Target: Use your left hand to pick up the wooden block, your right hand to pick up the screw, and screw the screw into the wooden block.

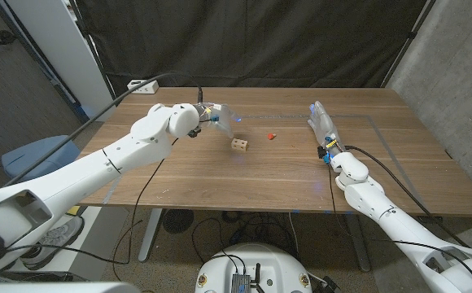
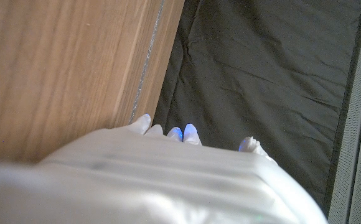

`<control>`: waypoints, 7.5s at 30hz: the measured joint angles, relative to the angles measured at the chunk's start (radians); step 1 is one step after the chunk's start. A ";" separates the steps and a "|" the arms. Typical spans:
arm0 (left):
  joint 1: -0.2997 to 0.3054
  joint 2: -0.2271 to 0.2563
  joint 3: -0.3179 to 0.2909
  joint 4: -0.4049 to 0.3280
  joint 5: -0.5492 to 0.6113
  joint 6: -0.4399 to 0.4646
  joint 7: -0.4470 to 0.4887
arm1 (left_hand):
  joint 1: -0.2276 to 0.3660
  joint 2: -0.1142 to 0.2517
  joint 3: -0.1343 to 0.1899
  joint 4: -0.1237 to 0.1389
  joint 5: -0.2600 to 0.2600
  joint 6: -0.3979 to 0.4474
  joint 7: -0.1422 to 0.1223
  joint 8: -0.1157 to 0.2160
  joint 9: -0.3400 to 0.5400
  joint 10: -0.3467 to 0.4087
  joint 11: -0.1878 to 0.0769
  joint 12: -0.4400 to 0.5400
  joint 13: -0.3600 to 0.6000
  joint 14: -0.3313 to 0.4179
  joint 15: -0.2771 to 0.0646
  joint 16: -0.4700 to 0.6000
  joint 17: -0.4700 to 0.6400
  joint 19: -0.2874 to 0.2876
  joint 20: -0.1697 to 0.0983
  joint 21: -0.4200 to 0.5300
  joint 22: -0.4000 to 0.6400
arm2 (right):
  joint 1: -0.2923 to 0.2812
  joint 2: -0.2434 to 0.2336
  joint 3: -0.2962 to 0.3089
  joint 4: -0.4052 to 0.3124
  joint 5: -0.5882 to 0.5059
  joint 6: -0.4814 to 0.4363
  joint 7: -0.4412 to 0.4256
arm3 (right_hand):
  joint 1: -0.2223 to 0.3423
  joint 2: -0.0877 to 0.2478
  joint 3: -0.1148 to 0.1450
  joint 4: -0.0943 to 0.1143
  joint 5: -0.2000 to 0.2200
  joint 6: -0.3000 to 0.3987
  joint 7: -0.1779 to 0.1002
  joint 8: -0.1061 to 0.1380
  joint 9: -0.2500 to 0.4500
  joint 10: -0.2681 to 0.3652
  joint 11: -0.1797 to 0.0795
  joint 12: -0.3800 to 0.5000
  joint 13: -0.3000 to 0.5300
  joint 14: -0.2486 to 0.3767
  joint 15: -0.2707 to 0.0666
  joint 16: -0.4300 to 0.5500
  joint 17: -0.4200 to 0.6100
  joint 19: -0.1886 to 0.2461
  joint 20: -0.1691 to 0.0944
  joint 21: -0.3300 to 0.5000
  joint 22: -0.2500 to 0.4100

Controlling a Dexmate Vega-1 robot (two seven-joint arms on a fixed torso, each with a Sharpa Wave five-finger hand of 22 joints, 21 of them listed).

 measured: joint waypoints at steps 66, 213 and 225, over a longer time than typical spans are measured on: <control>0.027 -0.161 0.056 0.153 0.341 -0.086 -0.075 | 0.116 -0.008 -0.035 0.012 0.000 0.009 -0.009 0.003 0.005 0.035 -0.014 0.027 0.028 0.025 -0.011 0.012 0.000 0.006 0.012 0.004 0.000 | -0.019 0.010 -0.006 -0.008 -0.010 0.014 -0.016 | 0.000 0.000 0.004 -0.004 0.000 -0.016 0.005 0.000 0.000 -0.014 0.007 0.000 0.000 -0.018 -0.004 0.000 0.000 -0.001 -0.013 0.004 0.000; 0.051 -0.206 0.065 0.253 0.240 -0.048 0.267 | 0.282 0.058 -0.220 0.031 0.000 0.603 -0.048 0.081 0.009 0.563 -0.026 0.197 0.171 0.458 -0.096 0.027 0.014 0.186 -0.004 0.011 -0.002 | 0.010 -0.008 -0.026 0.001 -0.019 -0.043 0.000 | -0.004 0.004 0.014 -0.014 0.000 -0.023 0.002 0.000 0.000 -0.014 0.000 0.000 0.000 -0.021 0.007 0.000 0.002 -0.001 -0.012 0.004 0.000; 0.091 -0.208 0.009 0.229 0.129 -0.024 0.331 | 0.282 0.058 -0.224 0.035 0.000 0.608 -0.043 0.081 0.009 0.563 -0.026 0.193 0.171 0.469 -0.097 0.027 0.014 0.191 -0.010 0.011 -0.002 | 0.006 -0.056 -0.031 -0.061 -0.060 -0.096 -0.027 | -0.004 0.004 0.018 -0.018 0.000 -0.018 -0.004 0.004 0.000 -0.014 0.000 0.000 0.000 -0.021 0.007 0.000 0.002 -0.001 -0.012 0.004 0.000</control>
